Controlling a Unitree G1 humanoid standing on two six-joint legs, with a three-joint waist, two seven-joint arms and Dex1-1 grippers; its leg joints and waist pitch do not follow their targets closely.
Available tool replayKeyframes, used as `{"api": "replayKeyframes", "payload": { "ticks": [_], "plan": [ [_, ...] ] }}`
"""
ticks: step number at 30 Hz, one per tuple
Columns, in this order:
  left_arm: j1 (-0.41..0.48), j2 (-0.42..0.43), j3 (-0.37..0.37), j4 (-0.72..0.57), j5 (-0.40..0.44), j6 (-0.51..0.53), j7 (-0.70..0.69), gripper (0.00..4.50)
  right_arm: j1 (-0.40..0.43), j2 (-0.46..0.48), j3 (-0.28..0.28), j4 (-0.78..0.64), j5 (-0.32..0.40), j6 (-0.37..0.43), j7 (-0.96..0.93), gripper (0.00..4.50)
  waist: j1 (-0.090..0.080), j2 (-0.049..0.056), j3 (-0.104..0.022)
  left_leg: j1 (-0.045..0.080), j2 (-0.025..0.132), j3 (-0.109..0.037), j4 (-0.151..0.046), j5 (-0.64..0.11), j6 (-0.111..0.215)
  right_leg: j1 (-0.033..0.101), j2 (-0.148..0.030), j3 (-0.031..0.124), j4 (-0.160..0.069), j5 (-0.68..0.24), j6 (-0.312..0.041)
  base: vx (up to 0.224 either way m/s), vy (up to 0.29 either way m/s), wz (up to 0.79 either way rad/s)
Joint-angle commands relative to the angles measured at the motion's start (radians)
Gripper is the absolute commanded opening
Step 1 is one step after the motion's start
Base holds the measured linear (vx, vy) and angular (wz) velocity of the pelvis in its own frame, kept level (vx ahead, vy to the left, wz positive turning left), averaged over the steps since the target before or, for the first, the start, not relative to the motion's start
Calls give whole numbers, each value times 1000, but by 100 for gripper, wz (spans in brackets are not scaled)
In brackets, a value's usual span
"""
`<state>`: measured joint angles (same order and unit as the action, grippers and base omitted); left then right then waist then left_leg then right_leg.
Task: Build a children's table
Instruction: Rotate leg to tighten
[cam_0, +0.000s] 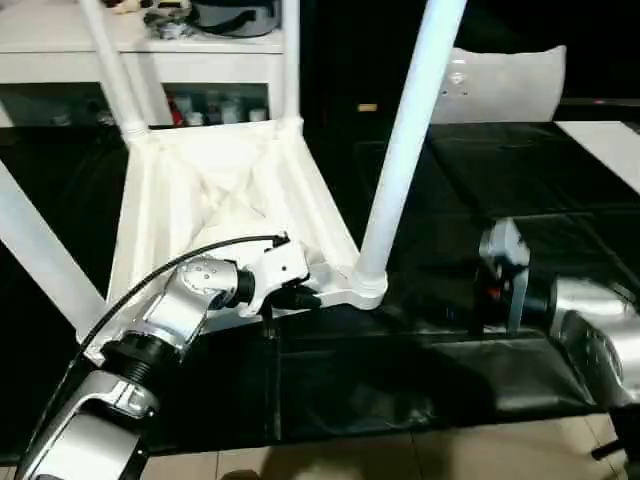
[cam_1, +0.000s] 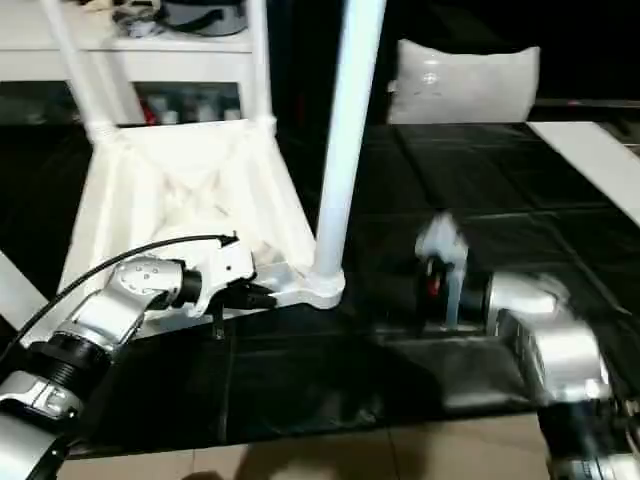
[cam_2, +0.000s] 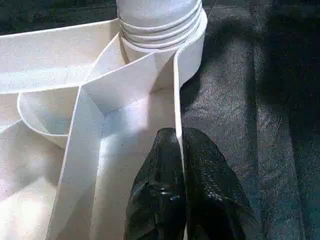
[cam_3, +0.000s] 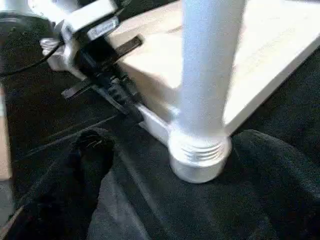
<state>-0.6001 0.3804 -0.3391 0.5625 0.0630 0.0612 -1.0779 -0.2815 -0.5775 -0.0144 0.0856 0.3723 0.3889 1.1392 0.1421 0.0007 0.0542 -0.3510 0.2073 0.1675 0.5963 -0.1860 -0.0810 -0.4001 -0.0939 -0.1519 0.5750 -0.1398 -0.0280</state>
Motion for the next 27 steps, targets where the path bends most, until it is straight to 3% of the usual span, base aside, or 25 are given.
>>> {"api": "replayKeyframes", "payload": {
  "ticks": [1, 11, 13, 17, 19, 20, 21, 23, 27],
  "plan": [
    [-3, 18, 0, 0, 6, -22, -12, 0, 4, 2, -27, -21, -10, -13, -8, 444, 5, -2, -74, 4, 26, -9, -69, -245, 46, 55, -70, 50, -85, -432, -74, 0, 0, 0],
    [77, 29, -27, -106, -22, -81, -77, 0, 53, -18, -34, -30, 11, -32, -17, 444, 11, -3, -72, 6, 30, -8, -72, -240, 45, 55, -73, 55, -83, -438, -81, 0, 0, 0],
    [91, 28, -26, -133, -31, -82, -85, 0, 53, -11, -40, -18, 7, -36, -19, 444, 10, -10, -70, 7, 29, -7, -72, -249, 45, 54, -73, 53, -86, -459, -75, 0, 0, 0],
    [107, 37, -22, -162, -31, -88, -78, 0, 25, 20, -46, 34, -18, -53, -76, 444, 9, -7, -69, 9, 27, -6, -71, -250, 39, 50, -73, 52, -91, -492, -62, 0, 0, 0],
    [109, 42, -21, -153, -23, -95, -74, 0, 13, 37, -45, 48, -14, -62, -90, 444, 7, 1, -69, 10, 26, -7, -71, -262, 37, 50, -72, 51, -93, -494, -60, 0, 0, 0],
    [111, 44, -21, -152, -20, -97, -73, 0, 11, 43, -44, 51, -15, -67, -99, 444, 6, -2, -69, 9, 26, -8, -72, -263, 36, 52, -71, 51, -92, -487, -60, 0, 0, 0],
    [109, 43, -19, -146, -17, -98, -67, 0, 0, 37, -20, 56, -15, -12, -99, 444, 4, -3, -70, 8, 26, -8, -72, -263, 35, 52, -70, 51, -91, -480, -59, 0, 0, 0],
    [101, 36, -16, -136, -16, -98, -58, 0, -13, 29, 0, 66, -33, 0, -108, 444, 4, -3, -70, 8, 27, -8, -72, -258, 36, 53, -70, 52, -89, -474, -63, 0, 0, 0],
    [94, 29, -7, -125, -14, -98, -44, 0, -40, 36, 12, 122, -69, -55, -122, 444, 4, 1, -71, 10, 26, -7, -70, -262, 29, 50, -72, 52, -90, -476, -66, 0, 0, 0]
  ]
}}
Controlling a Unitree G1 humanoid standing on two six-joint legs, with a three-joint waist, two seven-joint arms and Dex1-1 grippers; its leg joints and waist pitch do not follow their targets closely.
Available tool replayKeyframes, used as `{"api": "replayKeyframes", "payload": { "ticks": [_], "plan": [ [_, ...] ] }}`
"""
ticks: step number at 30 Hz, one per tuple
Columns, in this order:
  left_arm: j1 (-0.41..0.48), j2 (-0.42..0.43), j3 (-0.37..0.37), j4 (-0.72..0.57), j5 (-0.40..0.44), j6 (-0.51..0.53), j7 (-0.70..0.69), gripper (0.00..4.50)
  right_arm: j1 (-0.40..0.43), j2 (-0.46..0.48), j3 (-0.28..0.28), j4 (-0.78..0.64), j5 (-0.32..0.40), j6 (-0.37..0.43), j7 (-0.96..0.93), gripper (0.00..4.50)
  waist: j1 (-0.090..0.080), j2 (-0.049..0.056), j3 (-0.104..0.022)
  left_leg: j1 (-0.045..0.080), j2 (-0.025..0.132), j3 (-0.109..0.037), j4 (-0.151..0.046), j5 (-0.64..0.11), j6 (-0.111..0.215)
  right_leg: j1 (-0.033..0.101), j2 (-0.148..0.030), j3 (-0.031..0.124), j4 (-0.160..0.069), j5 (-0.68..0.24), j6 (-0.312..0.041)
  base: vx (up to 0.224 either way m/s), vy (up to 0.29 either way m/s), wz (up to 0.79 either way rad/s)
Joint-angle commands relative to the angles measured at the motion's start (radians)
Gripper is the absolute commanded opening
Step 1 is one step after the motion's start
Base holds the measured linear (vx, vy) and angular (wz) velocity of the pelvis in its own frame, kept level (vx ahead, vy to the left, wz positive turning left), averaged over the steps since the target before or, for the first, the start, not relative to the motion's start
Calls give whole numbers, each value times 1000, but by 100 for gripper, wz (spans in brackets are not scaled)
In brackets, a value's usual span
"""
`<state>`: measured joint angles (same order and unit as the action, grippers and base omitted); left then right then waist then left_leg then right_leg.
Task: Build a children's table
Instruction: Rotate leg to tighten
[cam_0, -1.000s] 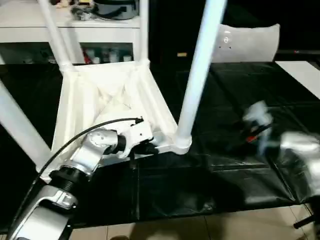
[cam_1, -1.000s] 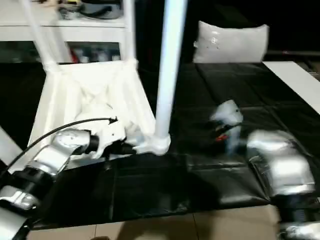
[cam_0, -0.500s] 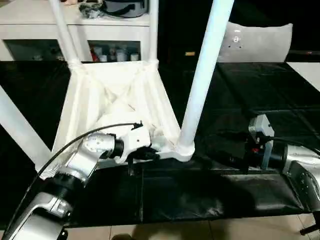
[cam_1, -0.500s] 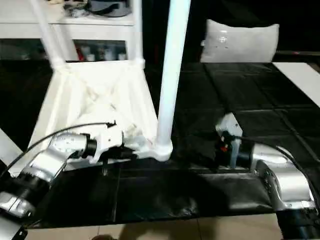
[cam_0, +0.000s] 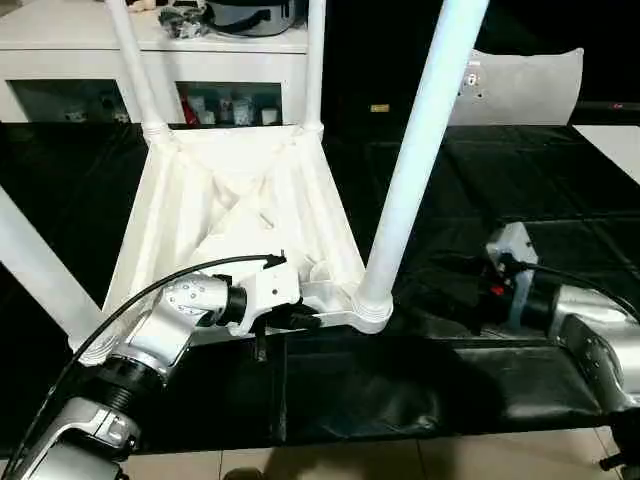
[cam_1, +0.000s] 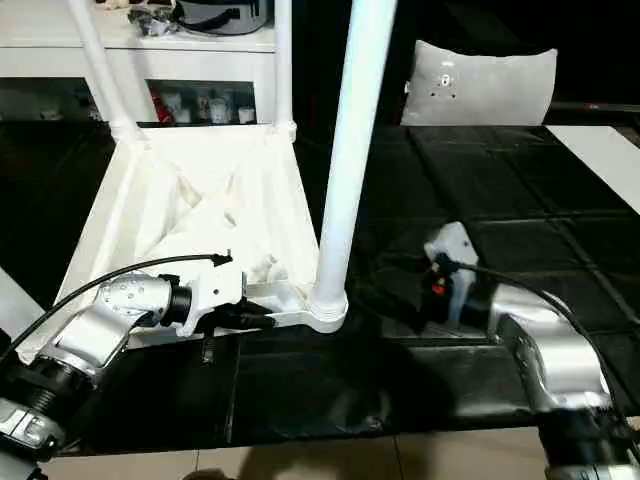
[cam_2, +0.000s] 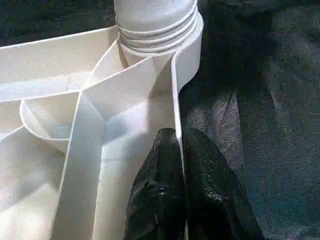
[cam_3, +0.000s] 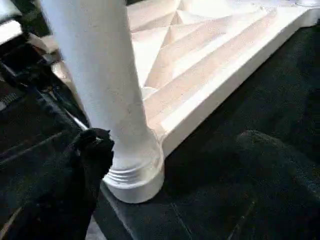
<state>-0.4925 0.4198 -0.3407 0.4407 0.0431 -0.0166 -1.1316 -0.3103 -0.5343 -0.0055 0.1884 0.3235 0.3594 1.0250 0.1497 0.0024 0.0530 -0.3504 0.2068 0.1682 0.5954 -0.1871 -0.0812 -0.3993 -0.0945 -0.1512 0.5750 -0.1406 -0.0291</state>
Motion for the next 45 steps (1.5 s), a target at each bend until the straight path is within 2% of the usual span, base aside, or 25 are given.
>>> {"api": "replayKeyframes", "payload": {
  "ticks": [1, 3, 4, 5, 7, 8, 9, 10, 12, 14, 16, 17, 19, 20, 23, 24, 28, 31, 36, 39, 45],
  "plan": [
    [-18, -13, -3, 4, 7, -20, 17, 0, -25, -5, 8, 45, -37, -50, -11, 444, -4, -2, -69, 9, 26, -7, -69, -262, 29, 49, -70, 51, -90, -475, -65, 0, 0, 0],
    [-18, -14, -3, 7, 10, -19, 24, 0, -49, 0, 17, 78, -55, -70, -19, 444, -3, 5, -69, 11, 25, -8, -69, -270, 28, 50, -71, 50, -91, -482, -65, 0, 0, 0],
    [-16, -13, -3, 7, 10, -19, 25, 0, -54, 2, 19, 86, -57, -74, -22, 444, -6, 2, -68, 9, 26, -8, -70, -275, 28, 50, -69, 50, -91, -483, -65, 0, 0, 0],
    [-14, -12, -2, 7, 9, -21, 24, 0, -62, 6, 23, 94, -61, -76, -26, 444, -5, 8, -69, 10, 25, -9, -69, -280, 26, 52, -70, 48, -91, -485, -65, 0, 0, 0],
    [-13, -5, -1, 2, 6, -19, 15, 0, -80, 16, 34, 110, -72, -93, -30, 444, -5, 8, -69, 10, 25, -9, -69, -285, 28, 51, -68, 49, -93, -484, -65, 0, 0, 0],
    [-15, 2, 0, -3, -2, -12, -3, 0, -94, 24, 40, 121, -76, -104, -31, 444, -3, 40, -69, 12, 28, -14, -71, -310, 20, 49, -69, 48, -91, -473, -75, 0, 0, 0],
    [-19, 6, 1, -5, -9, -7, -16, 0, -106, 29, 43, 129, -78, -110, -32, 444, -8, 28, -70, 9, 26, -15, -71, -322, 20, 55, -66, 45, -88, -457, -81, 0, 0, 0],
    [-20, 8, 2, -7, -11, -5, -22, 0, -110, 31, 44, 133, -78, -118, -29, 444, -9, 24, -70, 7, 25, -14, -71, -320, 22, 56, -66, 46, -86, -452, -83, 0, 0, 0],
    [-25, 13, 2, -9, -18, -1, -38, 0, -120, 39, 46, 144, -80, -143, -23, 444, -5, 31, -74, 6, 23, -10, -67, -285, 36, 54, -68, 51, -82, -442, -94, 0, 0, 0],
    [-28, 20, -8, -13, -17, -7, -60, 0, -118, 38, 52, 152, -91, -169, -18, 444, -1, 30, -76, 3, 25, -9, -66, -254, 42, 54, -66, 54, -76, -409, -105, 0, 0, 0],
    [-29, 24, -15, -18, -14, -13, -70, 0, -114, 35, 58, 155, -94, -183, 1, 444, 1, 33, -78, 1, 28, -10, -67, -236, 45, 56, -66, 56, -70, -373, -116, 0, 0, 0],
    [-28, 22, -17, -23, -15, -11, -70, 0, -108, 33, 61, 147, -86, -187, 23, 444, 2, 28, -79, 0, 29, -9, -67, -231, 48, 57, -65, 56, -66, -352, -124, 0, 0, 0],
    [-27, 21, -19, -27, -14, -9, -69, 0, -100, 32, 64, 130, -64, -179, 60, 444, 4, 29, -79, 0, 31, -8, -67, -229, 55, 57, -66, 58, -64, -342, -131, 0, 0, 0],
    [-35, 15, -25, -18, -6, -16, -65, 0, -87, 15, 82, 101, -34, -168, 139, 444, 2, 22, -78, -1, 31, -6, -67, -232, 59, 57, -65, 57, -65, -346, -132, 0, 0, 0],
    [-44, 7, -29, -3, 2, -23, -61, 0, -83, -5, 106, 95, -26, -164, 202, 444, 8, 22, -75, 2, 30, -4, -66, -239, 69, 55, -66, 57, -71, -391, -116, 0, 0, 0],
    [-48, 5, -31, 5, 9, -28, -59, 0, -85, -14, 112, 100, -23, -161, 225, 444, 7, 16, -74, 2, 29, -4, -67, -239, 67, 55, -67, 56, -76, -416, -107, 0, 0, 0],
    [-45, 3, -32, -5, 4, -22, -64, 0, -106, -5, 108, 145, -44, -177, 224, 444, 12, 18, -74, 2, 29, -5, -66, -232, 59, 53, -69, 56, -78, -443, -93, 0, 0, 0],
    [-39, 2, -37, -16, 1, -18, -69, 0, -122, 16, 112, 171, -37, -161, 226, 419, 13, 23, -76, 3, 30, -6, -66, -230, 58, 52, -68, 57, -75, -421, -102, 0, 0, 0],
    [-31, -3, -41, -31, -1, -13, -72, 0, -129, 25, 127, 190, -16, -126, 258, 377, 19, 21, -79, 1, 33, -6, -65, -214, 62, 53, -67, 59, -67, -378, -120, 0, 0, 0],
    [-26, -6, -41, -41, -2, -8, -71, 0, -141, 45, 129, 214, -9, -131, 267, 353, 19, 18, -78, 1, 32, -5, -65, -216, 61, 52, -69, 58, -68, -389, -122, 0, 0, 0],
    [-16, -5, -43, -49, -1, 6, -68, 0, -152, 59, 133, 224, 1, -106, 290, 293, 20, 18, -77, 2, 33, -6, -67, -215, 56, 52, -70, 59, -70, -407, -110, 0, 0, 0]
  ]
}}
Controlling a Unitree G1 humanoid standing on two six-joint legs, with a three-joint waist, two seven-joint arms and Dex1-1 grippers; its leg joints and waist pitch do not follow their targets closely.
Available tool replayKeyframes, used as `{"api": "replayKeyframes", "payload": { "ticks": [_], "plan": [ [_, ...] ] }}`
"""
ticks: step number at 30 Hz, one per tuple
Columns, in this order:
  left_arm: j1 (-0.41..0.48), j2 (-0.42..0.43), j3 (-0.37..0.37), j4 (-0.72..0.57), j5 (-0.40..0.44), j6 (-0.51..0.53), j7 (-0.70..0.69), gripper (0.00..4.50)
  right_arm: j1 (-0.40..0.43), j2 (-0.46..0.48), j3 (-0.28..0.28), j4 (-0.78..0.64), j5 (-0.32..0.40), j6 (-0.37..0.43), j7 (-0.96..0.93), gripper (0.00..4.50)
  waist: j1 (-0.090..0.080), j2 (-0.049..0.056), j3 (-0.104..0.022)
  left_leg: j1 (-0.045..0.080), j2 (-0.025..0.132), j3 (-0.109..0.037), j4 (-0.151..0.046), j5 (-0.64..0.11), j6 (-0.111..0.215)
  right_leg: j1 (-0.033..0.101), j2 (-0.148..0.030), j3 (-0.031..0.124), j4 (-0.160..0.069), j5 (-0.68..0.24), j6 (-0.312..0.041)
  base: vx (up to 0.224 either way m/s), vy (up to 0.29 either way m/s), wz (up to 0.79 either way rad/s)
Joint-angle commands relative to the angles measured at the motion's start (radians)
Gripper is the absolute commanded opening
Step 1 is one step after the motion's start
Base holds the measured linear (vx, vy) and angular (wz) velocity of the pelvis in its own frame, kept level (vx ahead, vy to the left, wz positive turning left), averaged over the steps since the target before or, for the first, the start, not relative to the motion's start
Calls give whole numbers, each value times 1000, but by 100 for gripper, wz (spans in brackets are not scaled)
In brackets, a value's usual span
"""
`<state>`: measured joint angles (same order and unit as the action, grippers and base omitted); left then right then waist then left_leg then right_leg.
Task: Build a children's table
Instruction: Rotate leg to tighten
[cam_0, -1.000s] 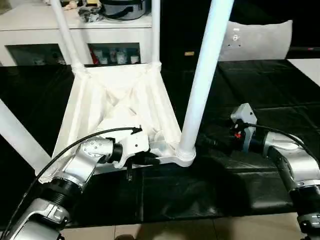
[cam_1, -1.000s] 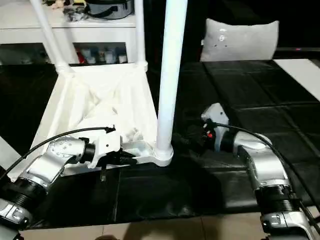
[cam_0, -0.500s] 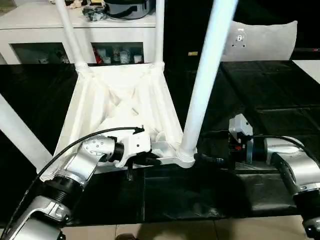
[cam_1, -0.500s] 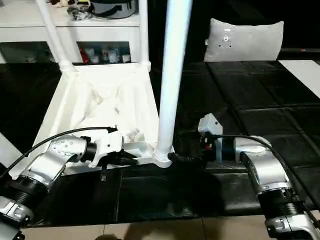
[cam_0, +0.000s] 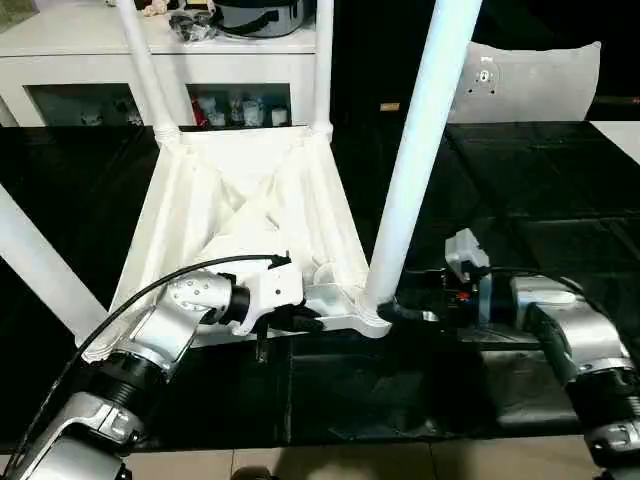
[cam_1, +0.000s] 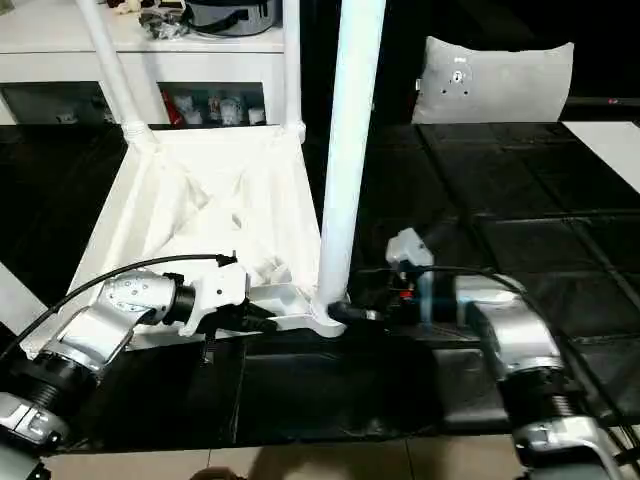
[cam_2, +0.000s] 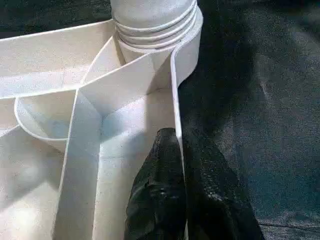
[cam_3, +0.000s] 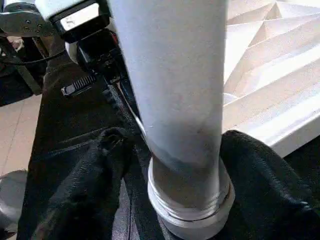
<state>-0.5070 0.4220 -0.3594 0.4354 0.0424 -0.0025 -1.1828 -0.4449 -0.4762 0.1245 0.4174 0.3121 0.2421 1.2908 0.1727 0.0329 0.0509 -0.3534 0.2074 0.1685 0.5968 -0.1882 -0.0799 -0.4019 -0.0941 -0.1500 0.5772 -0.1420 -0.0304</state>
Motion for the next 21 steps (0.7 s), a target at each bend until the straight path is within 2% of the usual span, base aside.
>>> {"api": "replayKeyframes", "payload": {
  "ticks": [1, 8, 15, 16, 17, 20, 21],
  "plan": [
    [0, -7, -25, -45, 0, -6, -16, 0, -16, -1, 4, -10, 17, 22, 30, 293, -3, -13, -75, 5, 32, -6, -68, -212, 56, 54, -70, 58, -72, -404, -109, 0, 0, 0],
    [13, -5, -28, -57, -2, 10, -20, 0, 1, -1, 11, -22, 31, 58, 50, 228, -2, -13, -74, 4, 31, -6, -68, -216, 53, 54, -70, 57, -74, -420, -102, 0, 0, 0],
    [17, -34, 1, -84, -34, 82, 10, 0, 62, 23, 12, -117, 55, 98, 4, 187, -4, -15, -72, 5, 30, -5, -69, -220, 53, 53, -69, 57, -78, -438, -92, 0, 0, 0],
    [20, -41, 6, -94, -41, 100, 18, 0, 79, 32, 8, -146, 57, 109, -26, 178, -6, -23, -71, 3, 30, -5, -70, -217, 52, 54, -70, 57, -79, -446, -85, 0, 0, 0],
    [24, -46, 6, -104, -44, 108, 22, 0, 95, 42, 5, -173, 58, 116, -55, 165, -4, -17, -71, 5, 28, -6, -70, -220, 50, 53, -71, 56, -80, -463, -79, 0, 0, 0],
    [32, -51, 1, -117, -44, 111, 25, 0, 124, 62, -2, -218, 46, 104, -110, 154, -11, -17, -68, 7, 25, -7, -71, -247, 41, 50, -70, 52, -92, -515, -51, 0, 0, 0],
    [33, -51, -1, -117, -43, 108, 24, 0, 129, 67, -5, -227, 38, 99, -130, 149, -11, -11, -67, 10, 24, -8, -71, -255, 39, 48, -70, 50, -96, -527, -46, 0, 0, 0]
  ]
}}
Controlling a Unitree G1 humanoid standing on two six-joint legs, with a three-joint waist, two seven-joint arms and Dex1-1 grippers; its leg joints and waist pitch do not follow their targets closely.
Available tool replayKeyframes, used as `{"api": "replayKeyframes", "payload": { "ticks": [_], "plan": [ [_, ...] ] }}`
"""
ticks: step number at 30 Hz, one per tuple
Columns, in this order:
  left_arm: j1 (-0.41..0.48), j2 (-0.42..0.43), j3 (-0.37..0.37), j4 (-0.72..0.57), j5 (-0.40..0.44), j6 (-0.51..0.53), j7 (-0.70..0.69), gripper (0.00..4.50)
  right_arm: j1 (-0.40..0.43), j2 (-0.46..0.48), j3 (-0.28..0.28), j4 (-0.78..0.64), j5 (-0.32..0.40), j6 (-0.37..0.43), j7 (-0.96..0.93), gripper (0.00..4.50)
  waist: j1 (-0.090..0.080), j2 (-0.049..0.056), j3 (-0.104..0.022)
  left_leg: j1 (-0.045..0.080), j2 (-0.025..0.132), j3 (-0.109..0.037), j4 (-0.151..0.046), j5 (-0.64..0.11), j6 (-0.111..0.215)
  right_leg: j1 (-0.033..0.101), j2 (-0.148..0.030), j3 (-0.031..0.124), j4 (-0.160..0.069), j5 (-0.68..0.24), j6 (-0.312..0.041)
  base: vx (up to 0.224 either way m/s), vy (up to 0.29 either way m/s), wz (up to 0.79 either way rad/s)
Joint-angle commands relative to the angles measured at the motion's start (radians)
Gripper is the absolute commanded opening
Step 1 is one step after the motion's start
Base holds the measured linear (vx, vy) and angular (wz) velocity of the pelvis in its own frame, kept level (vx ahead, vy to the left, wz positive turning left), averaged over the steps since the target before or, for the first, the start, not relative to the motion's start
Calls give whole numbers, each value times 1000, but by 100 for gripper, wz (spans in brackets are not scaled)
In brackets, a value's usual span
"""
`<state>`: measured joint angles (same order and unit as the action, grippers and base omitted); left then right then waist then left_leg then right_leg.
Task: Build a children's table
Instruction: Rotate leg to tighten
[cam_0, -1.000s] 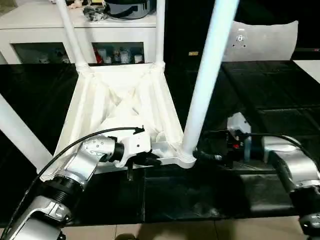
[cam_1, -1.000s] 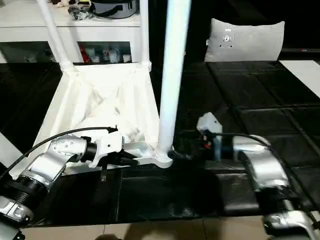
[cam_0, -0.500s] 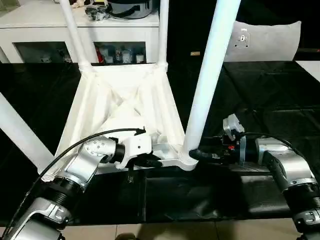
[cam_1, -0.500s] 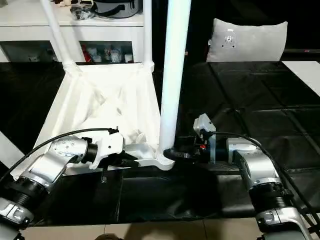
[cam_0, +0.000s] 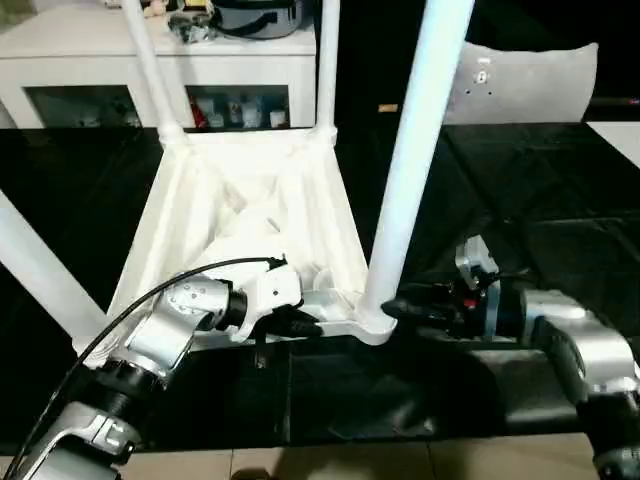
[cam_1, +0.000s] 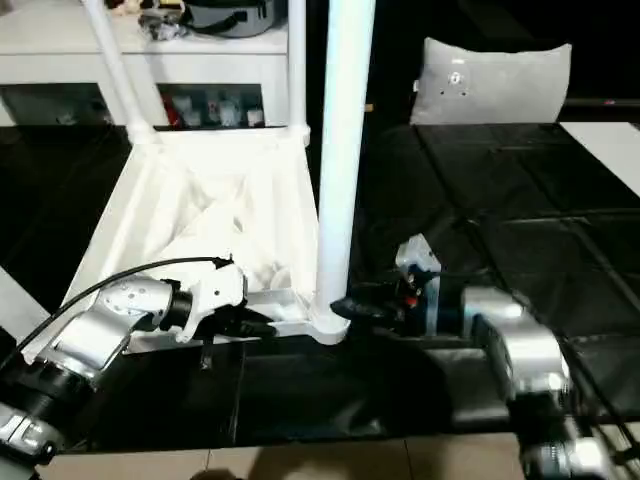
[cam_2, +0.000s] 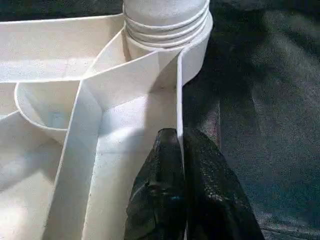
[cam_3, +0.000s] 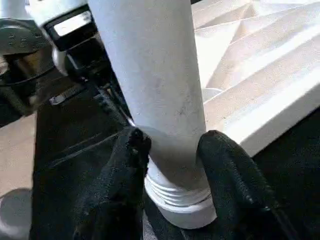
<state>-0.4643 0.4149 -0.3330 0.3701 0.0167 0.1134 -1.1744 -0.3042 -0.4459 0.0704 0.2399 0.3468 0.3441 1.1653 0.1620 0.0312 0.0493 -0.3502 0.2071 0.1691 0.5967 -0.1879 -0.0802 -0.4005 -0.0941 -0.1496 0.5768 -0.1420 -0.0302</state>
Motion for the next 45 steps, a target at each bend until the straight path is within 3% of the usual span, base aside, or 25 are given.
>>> {"api": "replayKeyframes", "payload": {
  "ticks": [1, 3, 8, 10, 14, 19, 24, 35, 42, 45],
  "plan": [
    [-9, -43, -29, -51, -14, -11, 15, 0, -10, 45, 42, -54, -10, -8, -36, 149, -6, -14, -63, 6, 21, -9, -71, -270, 35, 48, -70, 46, -100, -551, -33, 0, 0, 0],
    [-16, -37, -31, -45, -7, -14, 15, 0, -34, 60, 2, -26, -1, -25, -69, 149, -18, -13, -61, 8, 16, -10, -68, -297, 32, 45, -68, 37, -109, -590, -13, 0, 0, 0],
    [-21, -24, -31, -43, 2, -20, 7, 0, -53, 47, -24, -26, 19, -14, -62, 188, -33, -14, -61, 9, 14, -11, -66, -309, 37, 45, -66, 30, -117, -606, 9, 0, 0, 0],
    [-21, -17, -31, -43, 6, -25, 1, 0, -60, 33, -22, -13, 18, -23, -41, 223, -33, -14, -64, 8, 16, -11, -66, -293, 44, 46, -67, 35, -112, -581, -3, 0, 0, 0],
    [-20, -9, -33, -45, 7, -29, -7, 0, -78, 21, -22, 25, 11, -42, -15, 242, -30, -13, -67, 5, 24, -10, -70, -265, 53, 47, -69, 46, -97, -509, -44, 0, 0, 0],
    [-19, -1, -40, -49, 9, -30, -23, 0, -112, 0, 21, 79, -28, -50, 35, 304, -10, -13, -73, -1, 29, -7, -69, -199, 59, 52, -70, 57, -74, -399, -94, 0, 0, 0],
    [-19, 0, -43, -48, 11, -31, -28, 0, -141, 3, 48, 140, -47, -54, 61, 304, -8, -15, -74, -2, 30, -6, -69, -188, 57, 55, -70, 58, -67, -372, -118, 0, 0, 0],
    [-16, 3, -39, -48, 6, -29, -26, 0, -140, -12, 49, 157, -7, -29, 140, 211, 2, -15, -73, 0, 32, -5, -68, -196, 56, 54, -70, 60, -71, -394, -109, 0, 0, 0],
    [-12, -27, -17, -67, -32, 20, -12, 0, -102, 9, 50, 121, -27, -49, 76, 201, 3, -18, -72, -1, 32, -6, -70, -192, 52, 54, -70, 60, -69, -394, -108, 0, 0, 0],
    [-11, -39, -11, -77, -38, 47, 0, 0, -89, 24, 43, 102, -40, -43, 16, 199, 0, -17, -69, 1, 29, -6, -71, -214, 47, 52, -71, 58, -77, -438, -94, 0, 0, 0]
  ]
}}
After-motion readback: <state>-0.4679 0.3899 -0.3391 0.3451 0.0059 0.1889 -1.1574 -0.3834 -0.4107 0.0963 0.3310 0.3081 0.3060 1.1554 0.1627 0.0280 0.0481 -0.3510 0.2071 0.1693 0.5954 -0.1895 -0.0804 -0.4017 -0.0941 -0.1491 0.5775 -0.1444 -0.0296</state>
